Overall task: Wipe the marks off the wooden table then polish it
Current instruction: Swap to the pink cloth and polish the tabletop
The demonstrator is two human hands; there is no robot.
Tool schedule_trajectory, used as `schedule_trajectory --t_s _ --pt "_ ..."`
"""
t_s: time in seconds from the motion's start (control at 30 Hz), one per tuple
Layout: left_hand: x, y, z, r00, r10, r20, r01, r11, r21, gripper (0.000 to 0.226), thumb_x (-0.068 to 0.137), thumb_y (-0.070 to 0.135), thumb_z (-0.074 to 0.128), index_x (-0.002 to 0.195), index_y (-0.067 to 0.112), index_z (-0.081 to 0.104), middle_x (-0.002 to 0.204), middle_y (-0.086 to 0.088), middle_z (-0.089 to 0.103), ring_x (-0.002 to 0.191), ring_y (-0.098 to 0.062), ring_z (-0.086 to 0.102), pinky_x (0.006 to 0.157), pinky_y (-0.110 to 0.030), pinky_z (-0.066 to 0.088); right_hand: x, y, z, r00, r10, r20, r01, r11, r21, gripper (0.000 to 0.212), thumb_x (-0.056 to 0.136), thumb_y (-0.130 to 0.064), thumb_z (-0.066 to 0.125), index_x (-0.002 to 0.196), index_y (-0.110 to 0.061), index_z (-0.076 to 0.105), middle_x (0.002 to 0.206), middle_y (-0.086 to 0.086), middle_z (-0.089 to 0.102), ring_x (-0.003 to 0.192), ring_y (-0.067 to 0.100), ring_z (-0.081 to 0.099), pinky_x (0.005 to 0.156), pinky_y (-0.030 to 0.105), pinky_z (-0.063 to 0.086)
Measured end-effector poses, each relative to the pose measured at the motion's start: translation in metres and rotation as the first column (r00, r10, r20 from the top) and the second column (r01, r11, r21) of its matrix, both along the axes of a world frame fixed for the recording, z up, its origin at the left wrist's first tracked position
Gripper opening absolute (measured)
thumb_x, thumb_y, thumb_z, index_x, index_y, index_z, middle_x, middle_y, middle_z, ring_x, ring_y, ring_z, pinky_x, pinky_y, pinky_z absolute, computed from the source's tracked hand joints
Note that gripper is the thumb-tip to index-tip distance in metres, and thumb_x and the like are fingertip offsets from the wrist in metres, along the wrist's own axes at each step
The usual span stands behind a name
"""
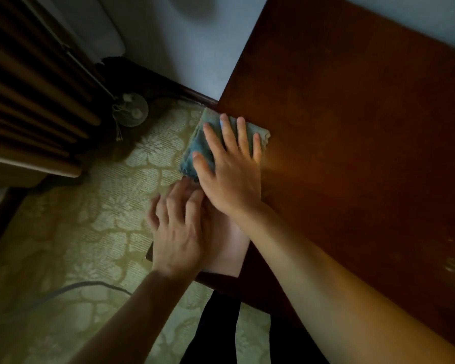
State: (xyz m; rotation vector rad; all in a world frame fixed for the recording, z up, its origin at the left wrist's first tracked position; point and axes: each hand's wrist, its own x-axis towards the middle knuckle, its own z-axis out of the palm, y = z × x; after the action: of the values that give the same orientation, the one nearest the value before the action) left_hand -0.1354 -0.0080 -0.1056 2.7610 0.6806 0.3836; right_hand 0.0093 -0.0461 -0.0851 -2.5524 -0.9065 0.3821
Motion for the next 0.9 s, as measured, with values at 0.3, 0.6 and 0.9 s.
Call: schedule_trajectory --t_s 0.3,0.6,0.9 --pt "0.003 -0.046 0.003 0.945 -0.293 -0.143 0.283 0.955 -0.086 0.045 0.102 0.024 0.040 0.139 -0.001 0.041 0.151 -0.031 0.037 0.146 -0.043 0.029 0.119 -0.054 0.025 -0.021 -0.096 0.030 0.923 -0.357 -0.144 0.380 0.782 0.495 0.026 0.097 -0.003 0.059 0.121 -0.002 0.069 0.120 0.006 0.066 0.113 0.011 0.058 0.097 0.018 0.046" --pt "-0.029 -0.083 -0.002 0.896 -0.386 -0.218 0.376 0.922 -0.087 0.058 0.104 0.031 0.028 0.156 0.007 0.021 0.162 -0.027 0.015 0.151 -0.041 0.014 0.121 -0.055 0.017 -0.073 -0.163 0.022 0.925 -0.357 -0.132 0.378 0.820 0.430 0.026 0.096 -0.010 0.052 0.109 -0.006 0.074 0.108 0.003 0.069 0.102 0.017 0.066 0.089 0.020 0.052" --pt "0.005 -0.111 0.005 0.814 -0.481 -0.327 0.490 0.870 -0.059 0.080 0.098 0.040 0.039 0.158 0.001 0.003 0.163 -0.028 0.002 0.152 -0.042 0.005 0.122 -0.057 0.014 -0.057 -0.159 0.023 0.944 -0.325 -0.055 0.309 0.815 0.491 0.027 0.094 -0.008 0.051 0.104 -0.002 0.075 0.104 0.006 0.071 0.099 0.018 0.066 0.086 0.027 0.055"
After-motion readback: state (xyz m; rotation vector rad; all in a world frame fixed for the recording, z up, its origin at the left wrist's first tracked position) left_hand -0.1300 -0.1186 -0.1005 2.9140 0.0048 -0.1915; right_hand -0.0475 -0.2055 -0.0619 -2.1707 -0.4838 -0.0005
